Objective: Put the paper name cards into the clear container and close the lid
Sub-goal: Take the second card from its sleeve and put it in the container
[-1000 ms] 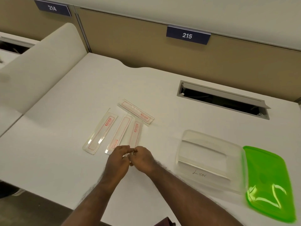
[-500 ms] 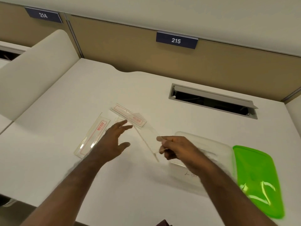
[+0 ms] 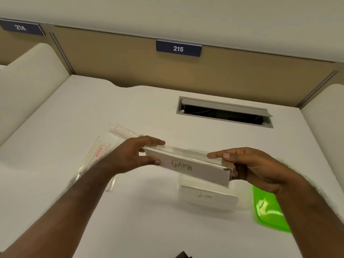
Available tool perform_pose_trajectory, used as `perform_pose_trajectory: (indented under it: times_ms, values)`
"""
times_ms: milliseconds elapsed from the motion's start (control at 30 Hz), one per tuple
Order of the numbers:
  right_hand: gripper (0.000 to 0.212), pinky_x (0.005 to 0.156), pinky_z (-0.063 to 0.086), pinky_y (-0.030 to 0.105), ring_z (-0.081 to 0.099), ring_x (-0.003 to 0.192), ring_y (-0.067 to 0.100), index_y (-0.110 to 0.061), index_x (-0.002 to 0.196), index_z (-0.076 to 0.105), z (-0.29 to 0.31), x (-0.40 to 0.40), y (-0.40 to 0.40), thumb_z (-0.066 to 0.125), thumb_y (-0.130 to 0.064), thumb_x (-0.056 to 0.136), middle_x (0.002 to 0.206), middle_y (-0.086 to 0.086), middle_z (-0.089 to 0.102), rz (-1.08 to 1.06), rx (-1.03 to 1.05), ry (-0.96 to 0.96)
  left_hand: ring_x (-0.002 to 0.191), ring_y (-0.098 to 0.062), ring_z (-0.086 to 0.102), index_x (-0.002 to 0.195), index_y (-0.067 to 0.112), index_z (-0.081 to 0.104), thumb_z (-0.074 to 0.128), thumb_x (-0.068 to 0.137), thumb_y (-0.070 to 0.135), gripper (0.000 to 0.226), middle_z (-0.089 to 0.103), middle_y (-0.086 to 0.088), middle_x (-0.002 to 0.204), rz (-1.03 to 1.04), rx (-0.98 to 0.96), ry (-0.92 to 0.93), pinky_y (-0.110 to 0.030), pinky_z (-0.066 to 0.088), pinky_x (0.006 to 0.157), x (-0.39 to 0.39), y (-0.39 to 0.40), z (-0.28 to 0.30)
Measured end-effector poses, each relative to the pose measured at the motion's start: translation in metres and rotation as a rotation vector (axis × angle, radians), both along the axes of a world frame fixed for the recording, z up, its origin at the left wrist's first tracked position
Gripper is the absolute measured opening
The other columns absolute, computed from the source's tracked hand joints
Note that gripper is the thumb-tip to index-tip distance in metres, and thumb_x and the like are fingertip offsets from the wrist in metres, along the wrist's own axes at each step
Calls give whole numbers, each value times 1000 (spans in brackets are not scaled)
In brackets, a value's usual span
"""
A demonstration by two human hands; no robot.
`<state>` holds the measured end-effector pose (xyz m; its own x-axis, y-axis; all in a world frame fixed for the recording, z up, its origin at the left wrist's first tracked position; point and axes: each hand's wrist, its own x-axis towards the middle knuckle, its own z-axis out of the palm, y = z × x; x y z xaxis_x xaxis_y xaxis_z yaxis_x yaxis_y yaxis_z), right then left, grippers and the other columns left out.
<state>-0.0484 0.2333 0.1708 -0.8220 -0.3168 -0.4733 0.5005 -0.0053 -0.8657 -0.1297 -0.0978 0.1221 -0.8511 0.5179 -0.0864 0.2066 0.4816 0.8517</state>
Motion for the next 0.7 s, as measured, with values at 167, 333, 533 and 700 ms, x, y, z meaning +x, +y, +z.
perform_pose_trajectory:
  times_ms: [167,333,533,700]
  values:
    - [52,84,56,35,67,103,25,-24,116,71,18,15,24,49,-57,82,120,7,71,-119,116,134,103,0,62,105,45,66,80,72,38,37,68,16,109,-15,1,51,-18,48,91,3,23,29]
    - [39,80,57,23,69,102,14,-26,115,69,42,28,40,63,-41,79,115,-2,73,-155,255,335,98,-4,64,96,44,68,72,62,57,36,70,15,98,-1,54,80,-19,50,83,9,47,63]
    - [40,84,54,18,69,103,12,-19,112,70,66,32,54,63,-35,76,111,-5,75,-189,424,448,91,-1,68,91,32,74,70,69,58,34,74,17,92,-25,99,79,-12,47,74,10,66,91]
    - [33,82,50,10,68,100,4,-30,103,75,90,38,59,63,-46,76,106,-11,75,-142,532,541,91,-10,70,98,32,74,67,72,63,42,75,10,94,-44,83,105,-30,55,78,8,65,116]
